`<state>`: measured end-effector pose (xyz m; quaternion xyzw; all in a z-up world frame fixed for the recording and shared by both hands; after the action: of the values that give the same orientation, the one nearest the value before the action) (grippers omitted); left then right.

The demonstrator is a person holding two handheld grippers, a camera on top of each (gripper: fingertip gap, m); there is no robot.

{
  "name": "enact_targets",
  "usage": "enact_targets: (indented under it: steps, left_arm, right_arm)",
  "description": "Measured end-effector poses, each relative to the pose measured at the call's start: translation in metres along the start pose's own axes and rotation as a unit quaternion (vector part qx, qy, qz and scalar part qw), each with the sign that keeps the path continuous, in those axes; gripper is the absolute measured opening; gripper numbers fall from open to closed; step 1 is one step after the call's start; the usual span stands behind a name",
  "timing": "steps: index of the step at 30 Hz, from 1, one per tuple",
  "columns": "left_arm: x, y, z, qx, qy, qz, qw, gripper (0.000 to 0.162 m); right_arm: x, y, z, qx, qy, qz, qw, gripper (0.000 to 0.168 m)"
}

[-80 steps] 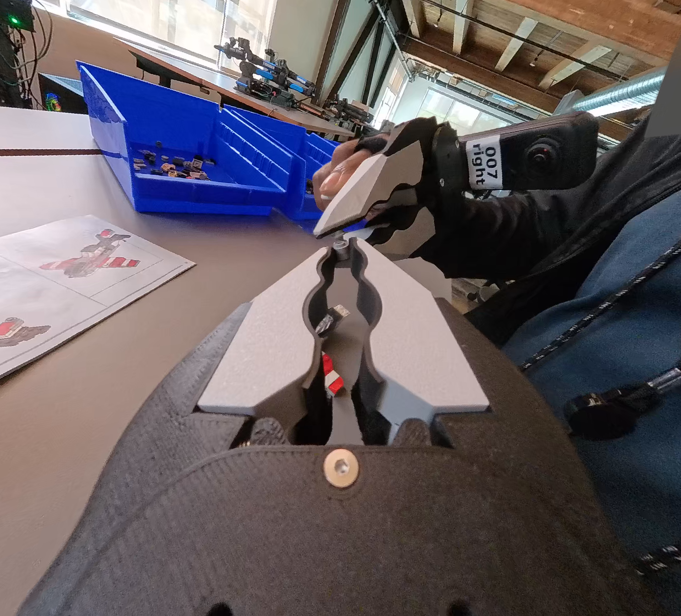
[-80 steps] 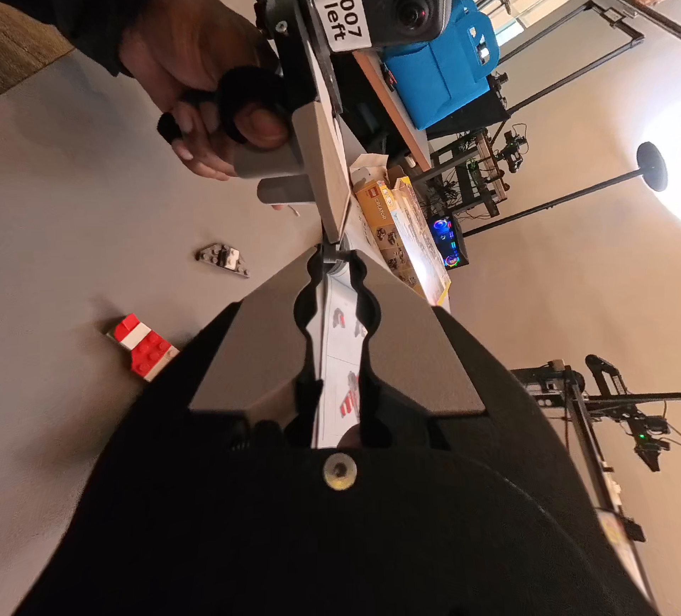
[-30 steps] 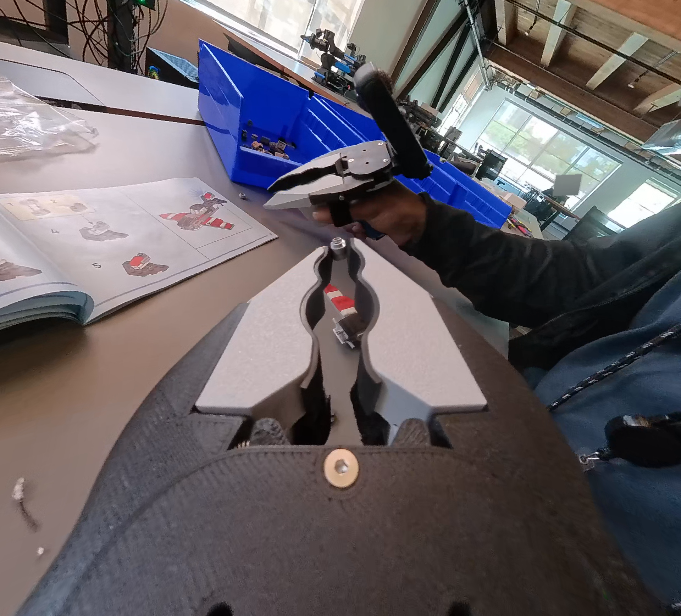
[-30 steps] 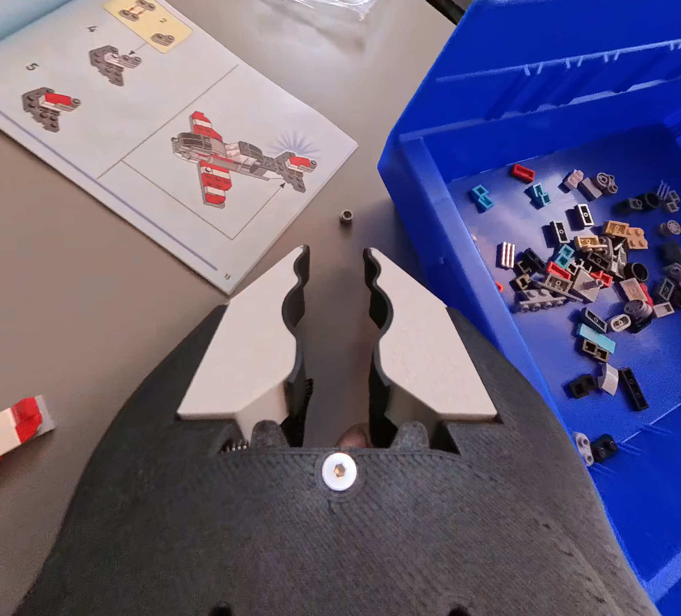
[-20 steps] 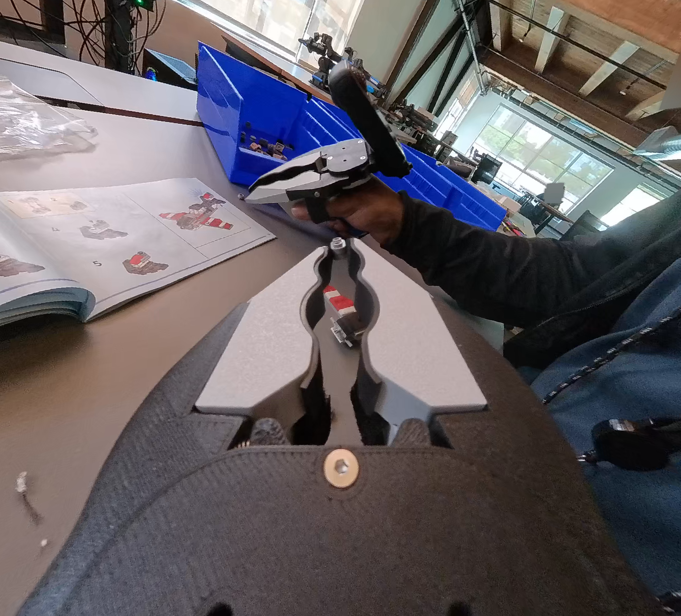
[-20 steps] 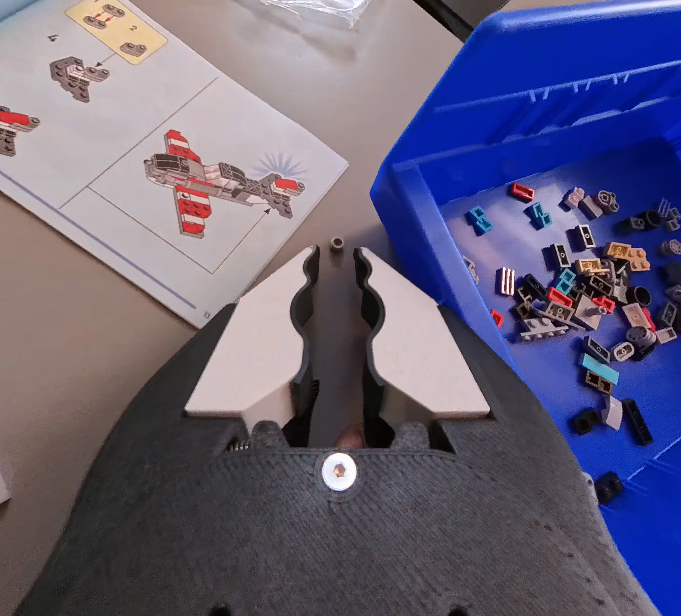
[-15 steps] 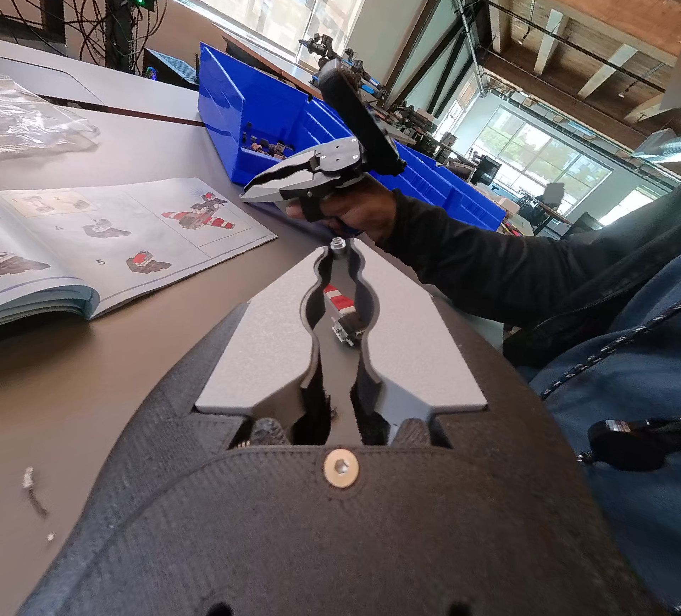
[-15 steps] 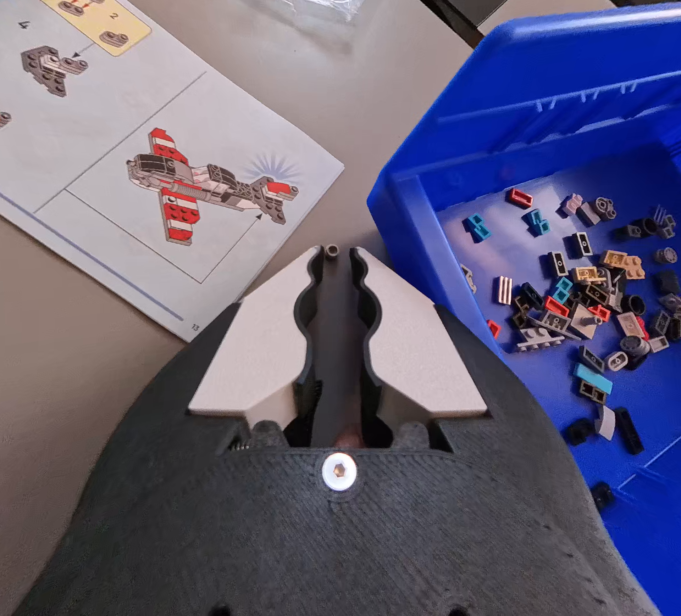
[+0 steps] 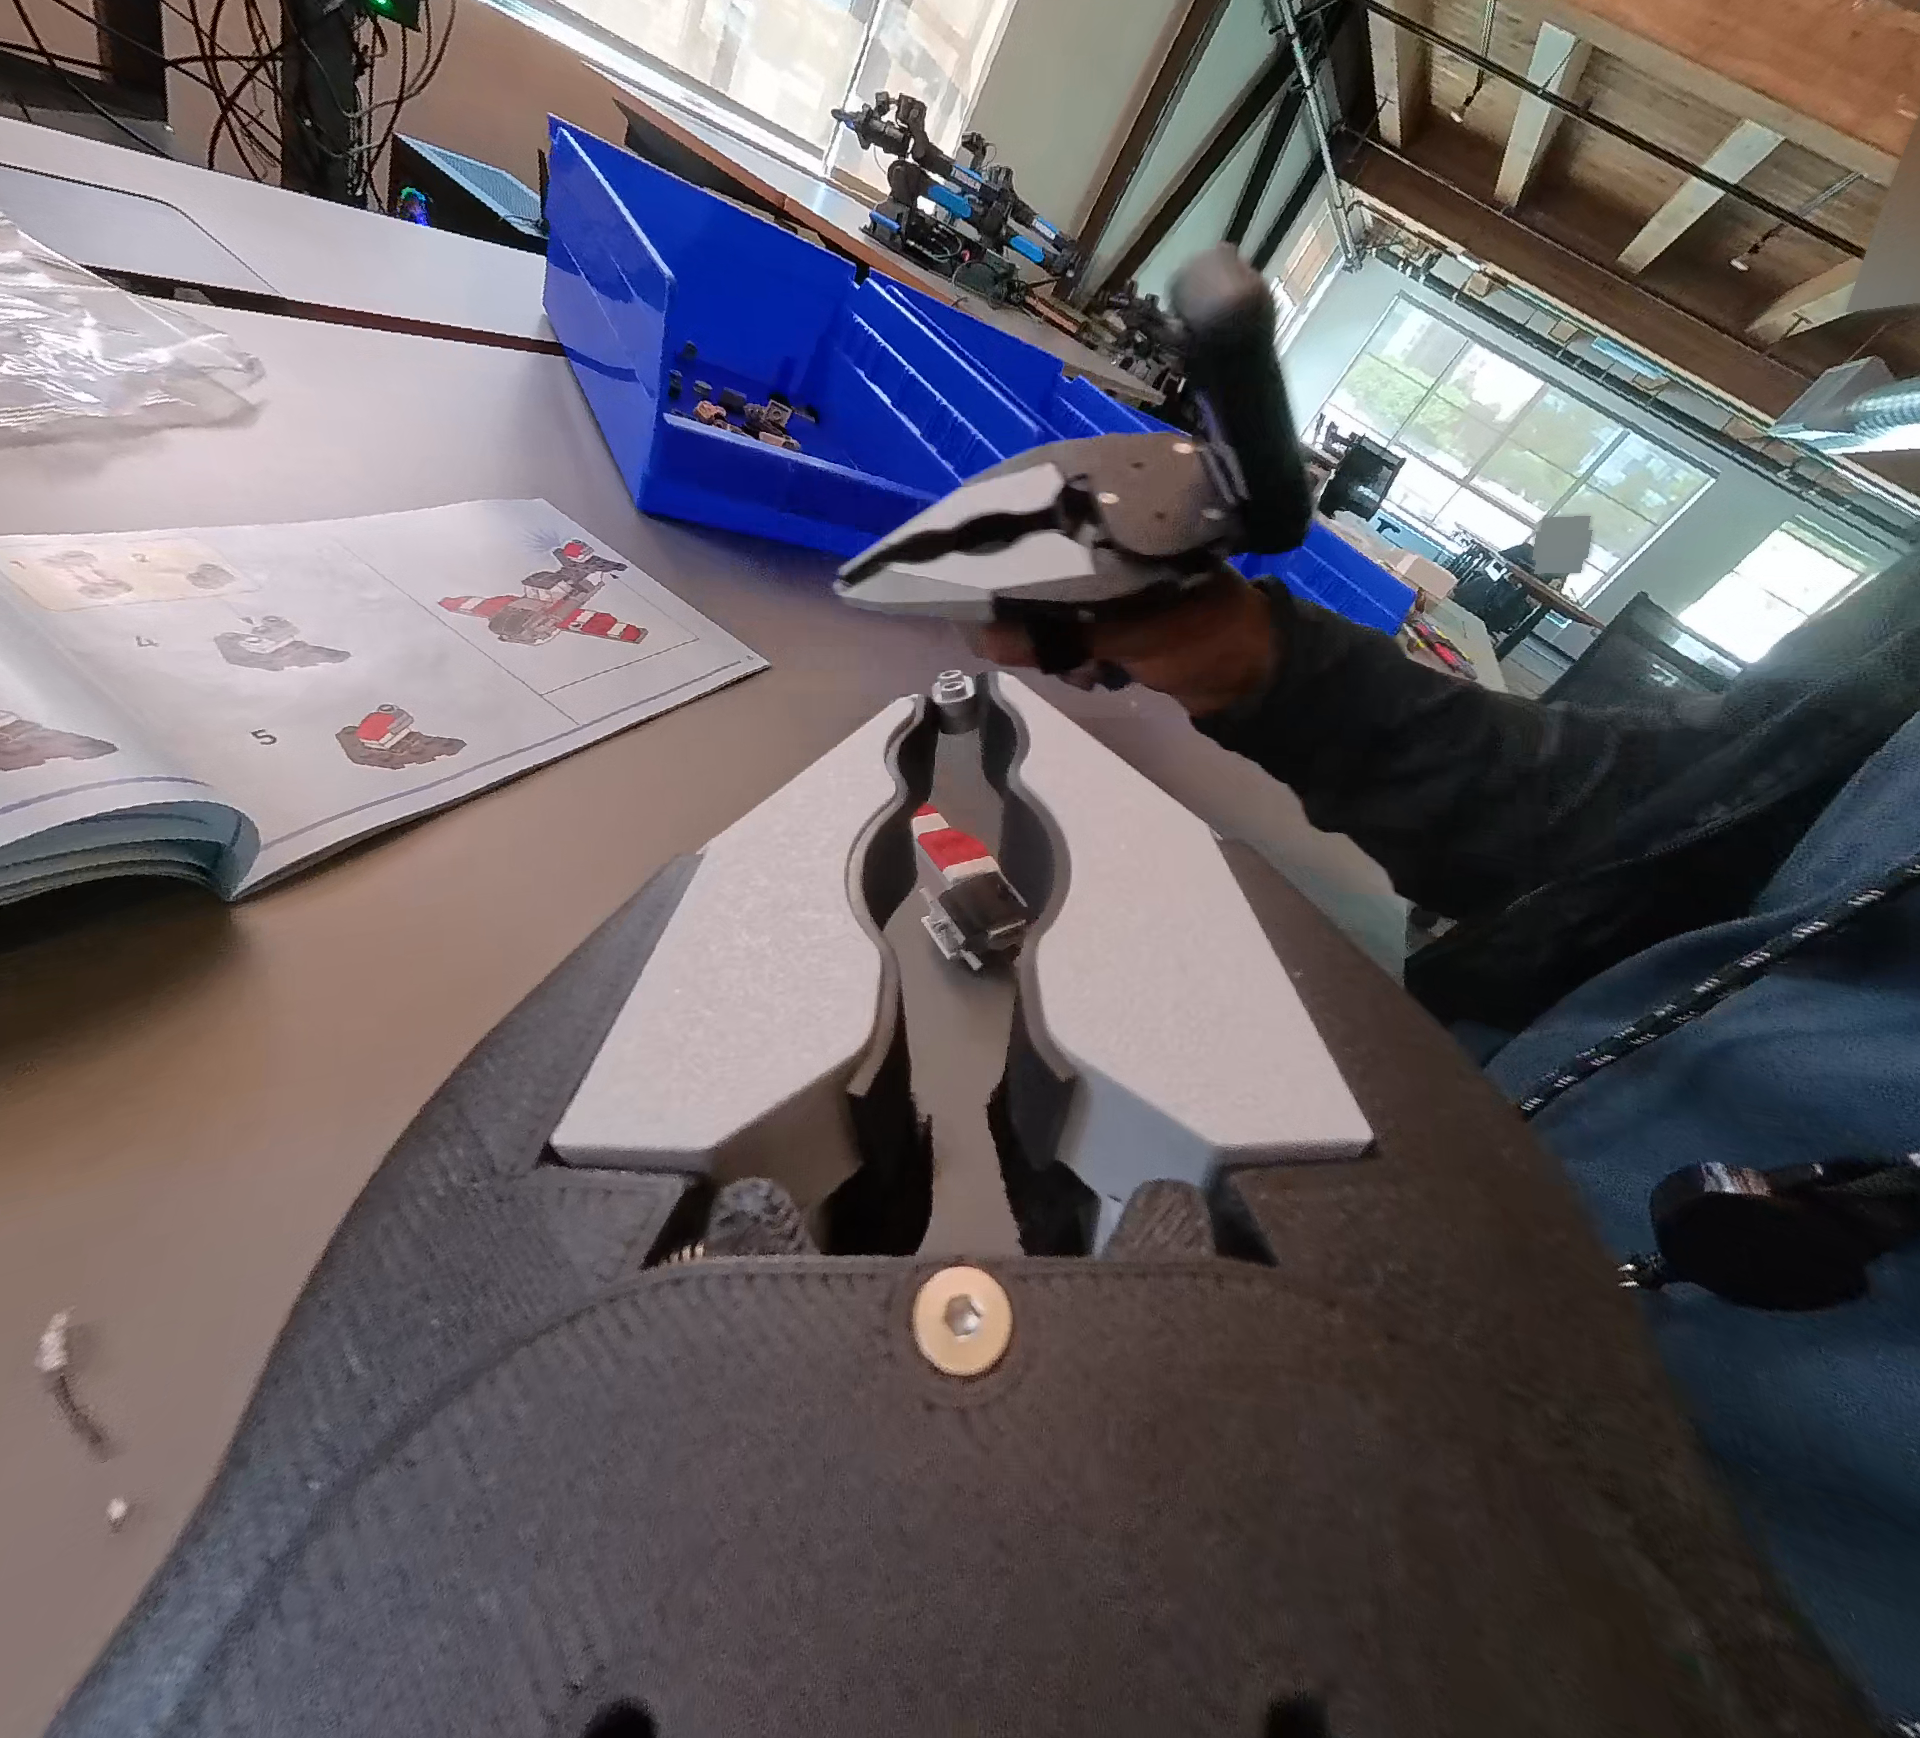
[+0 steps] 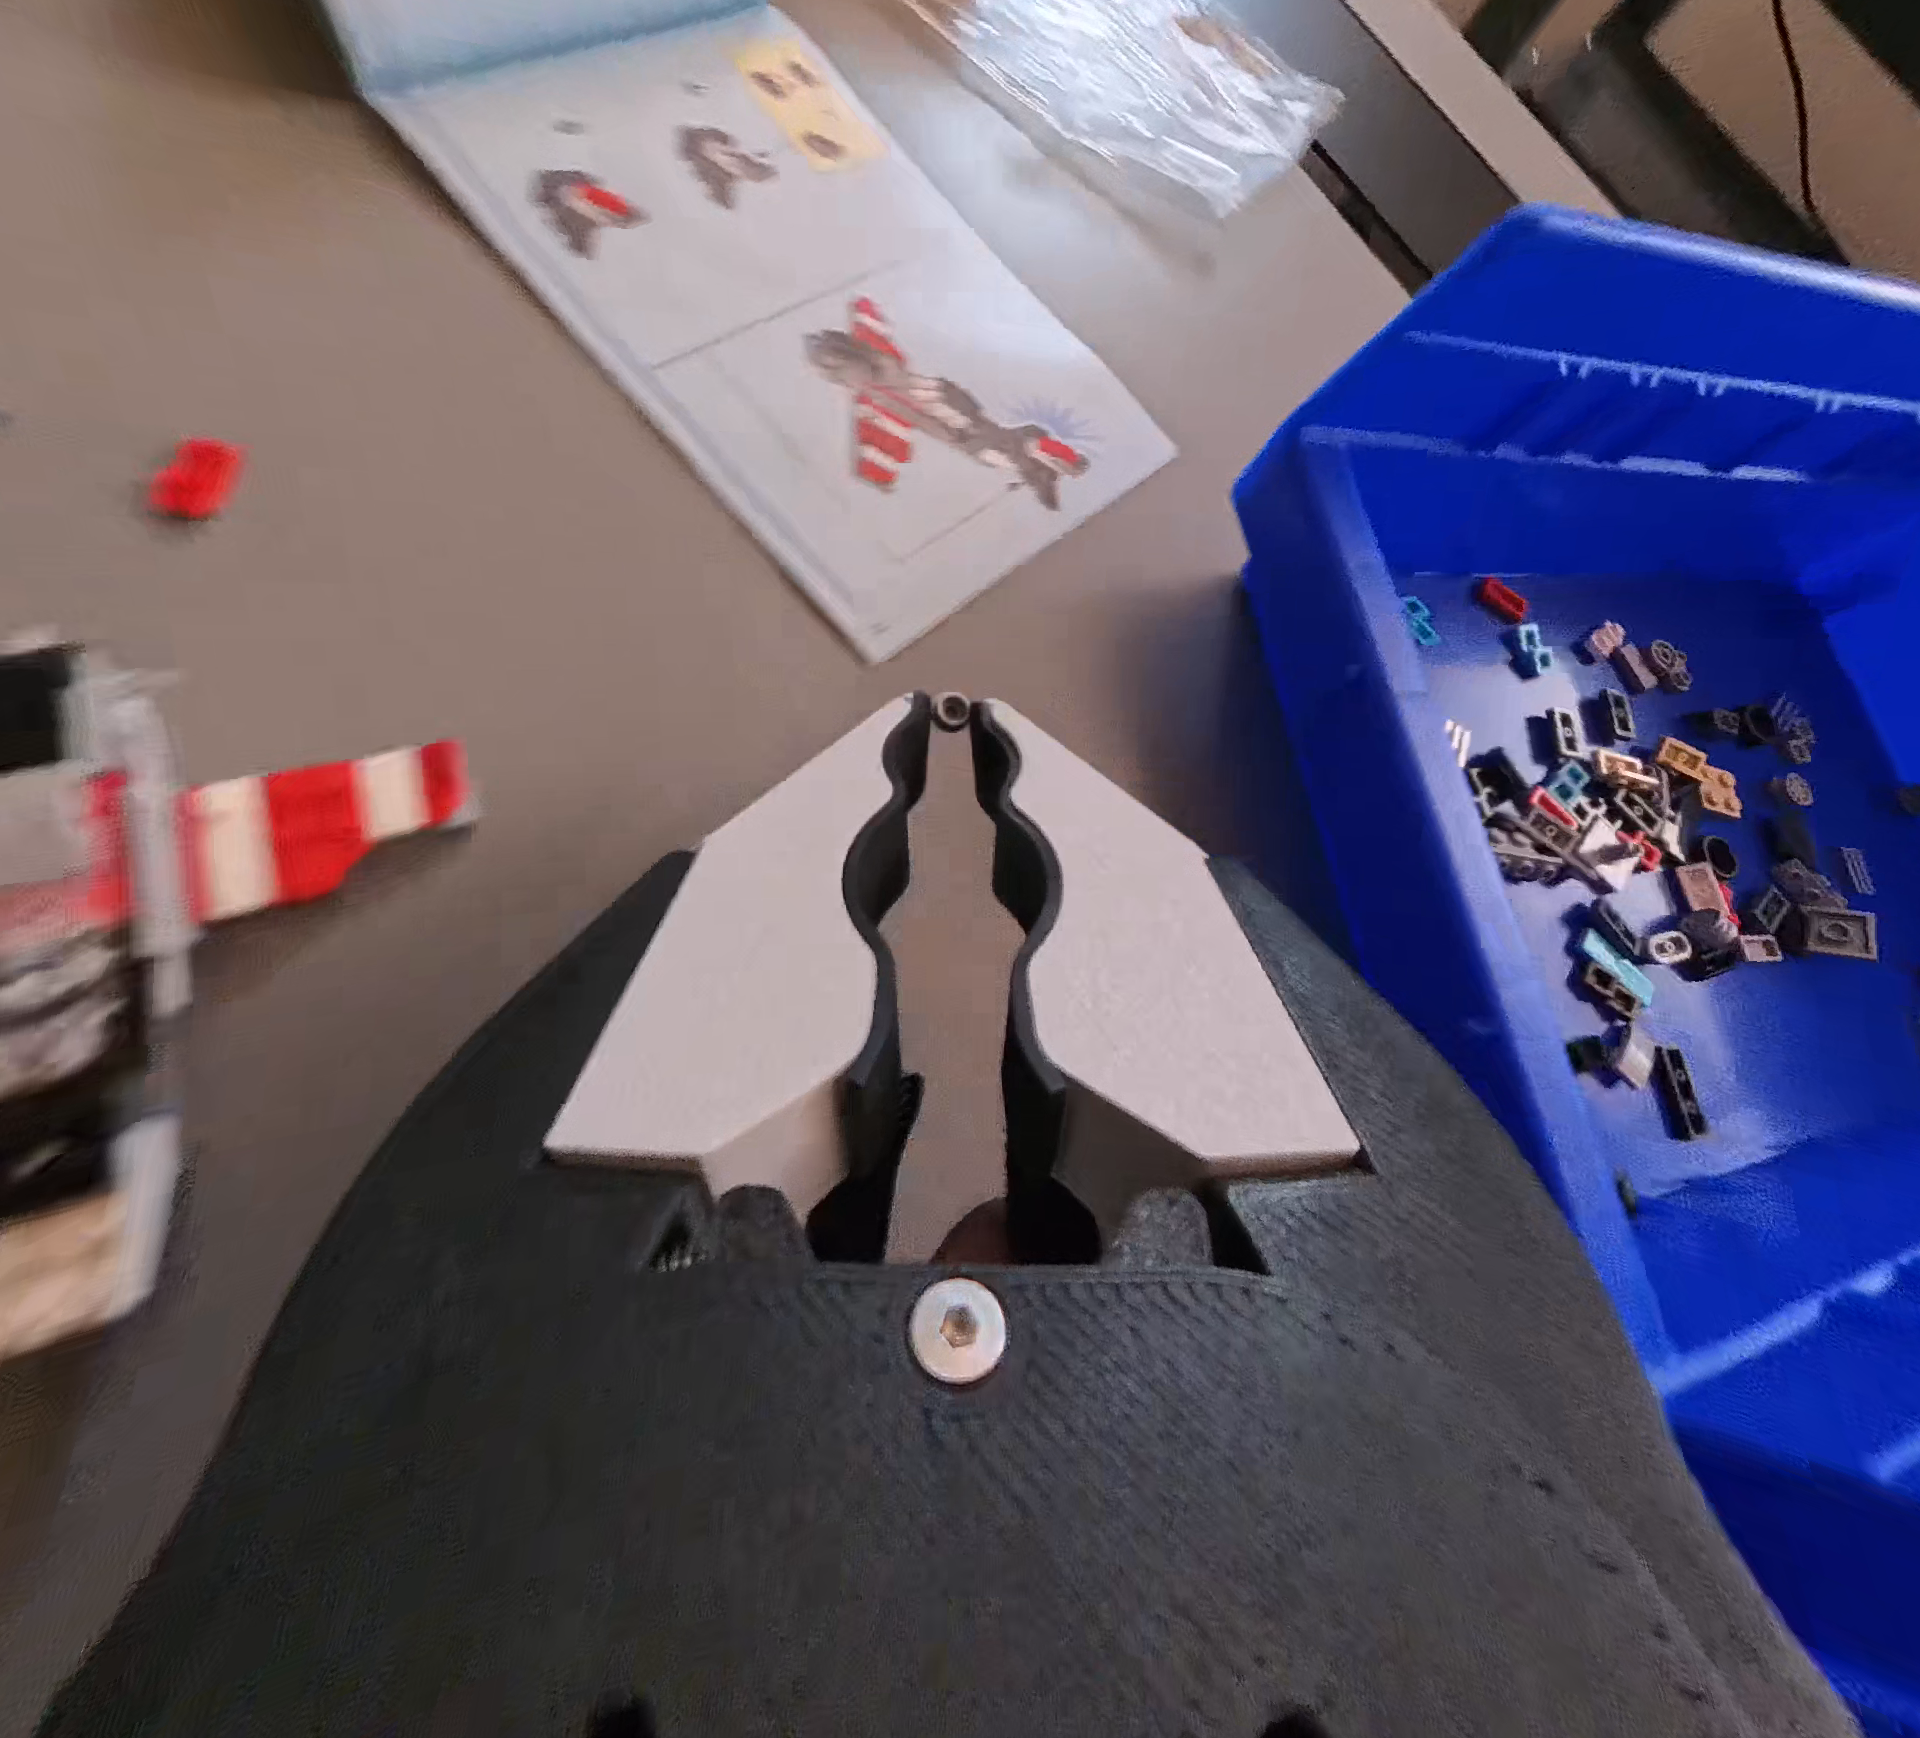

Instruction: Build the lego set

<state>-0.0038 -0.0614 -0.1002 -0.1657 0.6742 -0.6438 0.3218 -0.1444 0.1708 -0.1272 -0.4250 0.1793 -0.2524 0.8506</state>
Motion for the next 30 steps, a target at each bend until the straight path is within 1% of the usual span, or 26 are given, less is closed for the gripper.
enact_targets:
  steps: [3,6,12,15,18,25,27,30]
  left_arm:
    - [-0.003,0.0,-0.004,0.004,0.007,-0.001,1.0,0.008]
    - [-0.007,0.001,-0.009,0.007,0.016,-0.003,1.0,0.008]
    - [-0.016,0.003,-0.016,0.018,0.023,-0.012,0.999,0.008]
    - [-0.018,0.003,-0.015,0.02,0.019,-0.016,0.999,0.008]
    - [-0.019,0.003,-0.014,0.02,0.017,-0.017,0.999,0.008]
    - [-0.022,0.004,-0.019,0.024,0.024,-0.017,0.999,0.008]
    - [-0.024,0.004,-0.021,0.025,0.029,-0.017,0.999,0.008]
    - [-0.027,0.004,-0.024,0.025,0.036,-0.017,0.999,0.008]
  right_arm:
    - [0.02,0.008,0.029,-0.029,-0.027,0.031,0.999,0.008]
    - [0.029,0.014,0.046,-0.042,-0.034,0.047,0.997,0.011]
    - [0.021,0.033,0.064,-0.031,-0.038,0.025,0.998,0.021]
    - [0.016,0.046,0.076,-0.019,-0.034,0.017,0.999,0.022]
    - [0.019,0.059,0.09,-0.013,-0.054,-0.002,0.998,0.021]
    - [0.065,0.09,0.124,0.01,-0.143,-0.005,0.99,0.022]
    - [0.079,0.095,0.127,0.017,-0.152,-0.01,0.988,0.022]
    - [0.091,0.1,0.121,0.028,-0.145,-0.007,0.989,0.022]
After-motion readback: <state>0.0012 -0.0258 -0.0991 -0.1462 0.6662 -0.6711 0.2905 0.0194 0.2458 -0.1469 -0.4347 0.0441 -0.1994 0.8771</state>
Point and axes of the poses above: each gripper's, where its closed fingertips meet, z back along the fingers, y out of its underside, x = y × z across the jaws, the point moved 8 cm from there along z, back along the fingers, and after that the axes turned 14 degrees about -z, right-handed, at the moved point
